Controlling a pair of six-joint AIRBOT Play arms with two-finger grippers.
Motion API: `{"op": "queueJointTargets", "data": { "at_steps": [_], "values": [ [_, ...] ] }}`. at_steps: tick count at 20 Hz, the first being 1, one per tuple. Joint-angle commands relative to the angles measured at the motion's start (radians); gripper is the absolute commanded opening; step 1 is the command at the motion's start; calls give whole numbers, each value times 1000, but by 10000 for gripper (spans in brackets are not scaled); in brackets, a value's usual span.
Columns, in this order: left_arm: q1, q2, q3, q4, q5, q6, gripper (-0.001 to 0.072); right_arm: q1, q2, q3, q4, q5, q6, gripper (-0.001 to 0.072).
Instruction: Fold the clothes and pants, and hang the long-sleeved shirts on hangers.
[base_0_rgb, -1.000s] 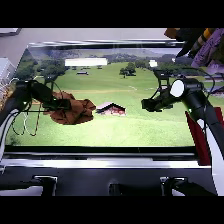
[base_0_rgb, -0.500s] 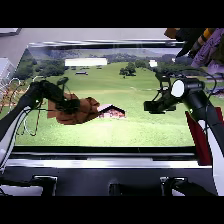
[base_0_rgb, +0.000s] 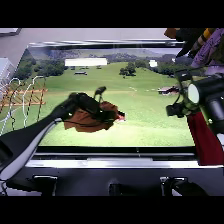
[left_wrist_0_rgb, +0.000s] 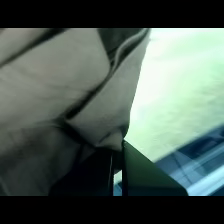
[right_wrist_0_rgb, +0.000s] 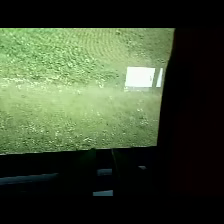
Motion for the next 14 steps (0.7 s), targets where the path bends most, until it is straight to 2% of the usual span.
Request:
{"op": "queueJointTargets", "data": {
  "at_steps": [1, 7, 8, 9, 10, 11, 13, 14],
  "values": [
    [-110, -56, 34, -76, -39, -29, 12, 1, 60, 0, -106, 29, -7, 147],
    [-175, -157, 190, -74, -31, -29, 18, 1, 71, -22, -125, 6, -8, 148],
    [-158, -151, 194, -72, -10, -29, 85, 1, 70, -23, -120, -9, -7, 148],
    [-132, -138, 195, -68, 23, -28, 258, 1, 70, -23, -105, -31, -6, 149],
    [-99, -117, 195, -56, 63, -22, 364, 1, 70, -23, -54, -69, 9, 150],
    [-57, -83, 195, -28, 113, -1, 386, 1, 70, -22, 18, -129, 60, 151],
    [41, 8, 194, 76, 208, 9, 387, 1, 58, -22, 163, -244, 236, 210],
    [94, 60, 194, 138, 248, 9, 390, 1, 32, -16, 203, -267, 297, 214]
  ]
}}
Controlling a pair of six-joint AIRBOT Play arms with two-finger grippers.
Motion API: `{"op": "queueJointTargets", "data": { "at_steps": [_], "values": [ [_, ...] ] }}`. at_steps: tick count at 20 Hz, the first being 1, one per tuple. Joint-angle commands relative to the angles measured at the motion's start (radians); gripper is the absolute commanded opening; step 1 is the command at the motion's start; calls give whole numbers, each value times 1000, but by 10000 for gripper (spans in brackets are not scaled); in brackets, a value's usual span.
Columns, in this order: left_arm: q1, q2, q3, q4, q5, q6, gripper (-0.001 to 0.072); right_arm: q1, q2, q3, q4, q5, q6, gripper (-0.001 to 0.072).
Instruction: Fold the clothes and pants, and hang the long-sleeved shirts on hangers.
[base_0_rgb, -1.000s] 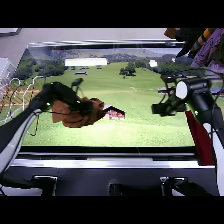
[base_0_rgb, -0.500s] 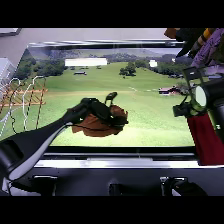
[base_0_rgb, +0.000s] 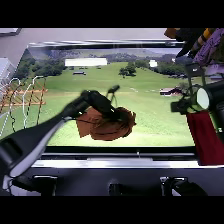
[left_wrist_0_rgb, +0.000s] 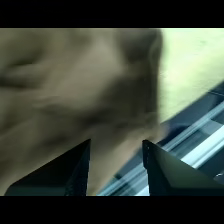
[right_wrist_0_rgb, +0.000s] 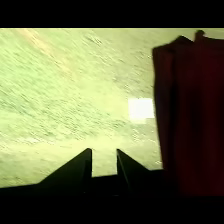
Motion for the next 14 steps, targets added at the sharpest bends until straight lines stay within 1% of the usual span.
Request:
{"op": "queueJointTargets", "data": {
  "at_steps": [1, 2, 3, 4, 5, 6, 7, 9, 12, 13, 14],
  "values": [
    [167, 150, 6, 191, 164, 16, 390, -14, -66, 16, 205, -125, 219, 267],
    [227, 203, 6, 238, 192, 16, 390, -50, -112, 27, 299, -121, 212, 311],
    [283, 247, 6, 265, 213, 20, 390, -113, -165, 34, 447, -116, 161, 325],
    [340, 287, 6, 278, 229, 24, 390, -183, -216, 34, 608, -115, 72, 328],
    [389, 317, 6, 276, 237, 23, 390, -256, -275, 34, 769, -107, -34, 353],
    [433, 341, 6, 277, 245, 23, 390, -309, -329, 34, 880, -95, -115, 357],
    [465, 357, 6, 277, 250, 23, 390, -346, -383, 34, 950, -82, -172, 357],
    [510, 367, 6, 277, 266, 23, 390, -351, -478, 33, 964, -73, -224, 357],
    [536, 365, -9, 277, 272, 23, 390, -284, -595, 32, 993, -111, -269, 367],
    [538, 366, -20, 278, 272, 23, 390, -259, -623, 32, 998, -128, -278, 408],
    [538, 366, -32, 288, 272, 24, 390, -233, -649, 32, 998, -140, -287, 421]
  ]
}}
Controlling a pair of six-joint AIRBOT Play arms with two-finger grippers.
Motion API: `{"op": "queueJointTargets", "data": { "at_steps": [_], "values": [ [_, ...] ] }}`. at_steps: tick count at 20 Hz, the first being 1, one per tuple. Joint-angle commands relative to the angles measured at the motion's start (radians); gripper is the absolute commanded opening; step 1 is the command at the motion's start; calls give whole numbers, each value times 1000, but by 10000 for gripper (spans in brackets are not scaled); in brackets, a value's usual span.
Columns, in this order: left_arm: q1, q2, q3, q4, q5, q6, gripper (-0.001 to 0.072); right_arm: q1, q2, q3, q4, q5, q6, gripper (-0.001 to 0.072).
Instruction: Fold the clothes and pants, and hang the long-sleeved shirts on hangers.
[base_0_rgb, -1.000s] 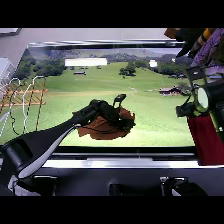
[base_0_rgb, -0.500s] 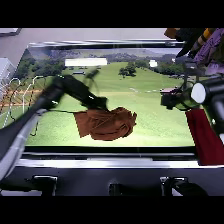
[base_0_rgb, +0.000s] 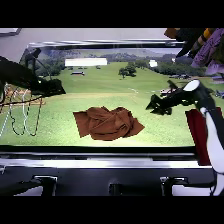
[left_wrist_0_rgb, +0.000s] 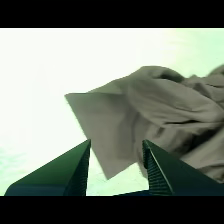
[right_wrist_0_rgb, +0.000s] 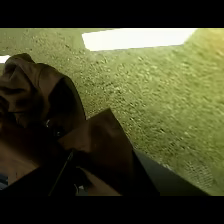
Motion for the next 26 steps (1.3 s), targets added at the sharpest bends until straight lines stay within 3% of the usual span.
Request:
{"op": "queueJointTargets", "data": {
  "at_steps": [1, 12, 13, 16, 21, 22, 24, 26],
  "values": [
    [26, 9, -34, 26, 12, 1, 390, 61, -117, 1, 63, -38, -66, 421],
    [26, 9, -149, 51, 9, 1, 390, 82, -186, 0, 9, 23, -76, 420],
    [26, 10, -149, 50, 9, 1, 390, 83, -186, 0, 21, 26, -76, 393],
    [39, 13, -150, 49, 19, 1, 390, 82, -185, 1, 69, 53, -140, 54],
    [184, 84, -354, 12, -54, 11, 389, 82, -133, 1, 63, 100, -156, 30],
    [222, 98, -418, -58, -102, 45, 389, 82, -106, 1, 47, 107, -152, 30],
    [292, 101, -547, -325, -196, 197, 389, 82, -47, 1, -1, 108, -125, 30],
    [309, 92, -642, -446, -252, 320, 389, 82, 8, 1, -48, 111, -87, 30]
  ]
}}
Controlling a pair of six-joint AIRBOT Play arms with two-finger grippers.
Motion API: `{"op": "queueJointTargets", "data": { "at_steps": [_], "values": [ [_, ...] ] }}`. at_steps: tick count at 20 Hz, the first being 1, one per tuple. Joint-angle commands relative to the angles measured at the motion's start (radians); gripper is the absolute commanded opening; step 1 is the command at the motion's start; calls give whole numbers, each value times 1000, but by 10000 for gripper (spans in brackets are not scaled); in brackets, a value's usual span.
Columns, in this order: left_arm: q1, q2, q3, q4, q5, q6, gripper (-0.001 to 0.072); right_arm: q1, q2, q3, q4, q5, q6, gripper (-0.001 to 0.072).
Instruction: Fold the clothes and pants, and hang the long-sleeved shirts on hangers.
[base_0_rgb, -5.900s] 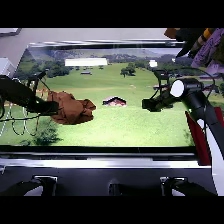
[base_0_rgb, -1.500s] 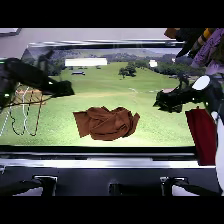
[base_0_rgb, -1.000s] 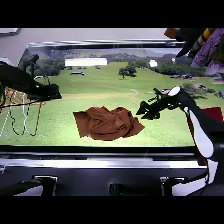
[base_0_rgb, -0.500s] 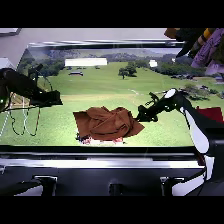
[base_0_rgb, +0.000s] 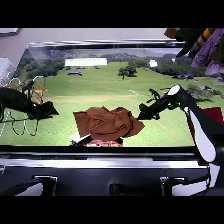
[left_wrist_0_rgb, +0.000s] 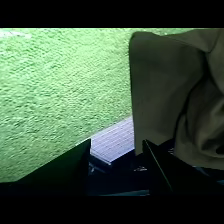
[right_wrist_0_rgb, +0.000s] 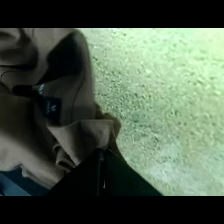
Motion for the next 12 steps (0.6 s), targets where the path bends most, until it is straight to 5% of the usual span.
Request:
{"op": "queueJointTargets", "data": {
  "at_steps": [1, 7, 12],
  "values": [
    [55, -2, -176, -239, -125, 195, 389, 0, 89, 1, -78, 18, 54, 30],
    [-14, -74, -247, -332, -182, 322, 389, 0, 142, 1, -97, 65, 75, 30],
    [-115, -147, -247, -354, -237, 325, 389, 0, 146, 1, -97, 71, 90, 30]
  ]
}}
